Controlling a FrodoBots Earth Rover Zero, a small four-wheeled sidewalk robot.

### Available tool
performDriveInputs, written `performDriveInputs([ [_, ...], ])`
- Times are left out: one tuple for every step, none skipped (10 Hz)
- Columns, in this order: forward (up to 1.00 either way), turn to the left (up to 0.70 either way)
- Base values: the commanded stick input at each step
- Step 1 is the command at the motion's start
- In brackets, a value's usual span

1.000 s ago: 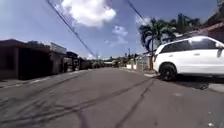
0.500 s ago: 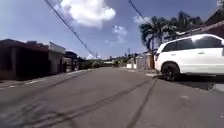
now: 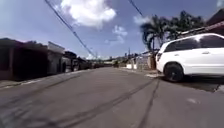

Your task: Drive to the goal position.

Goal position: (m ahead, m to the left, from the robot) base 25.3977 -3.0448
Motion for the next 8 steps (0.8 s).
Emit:
performDriveInputs([
  [0.45, 0.0],
  [0.45, 0.0],
  [0.45, 0.0],
  [0.45, 0.0],
  [0.45, 0.0],
  [0.45, 0.0],
  [0.45, 0.0],
  [0.45, 0.0],
])
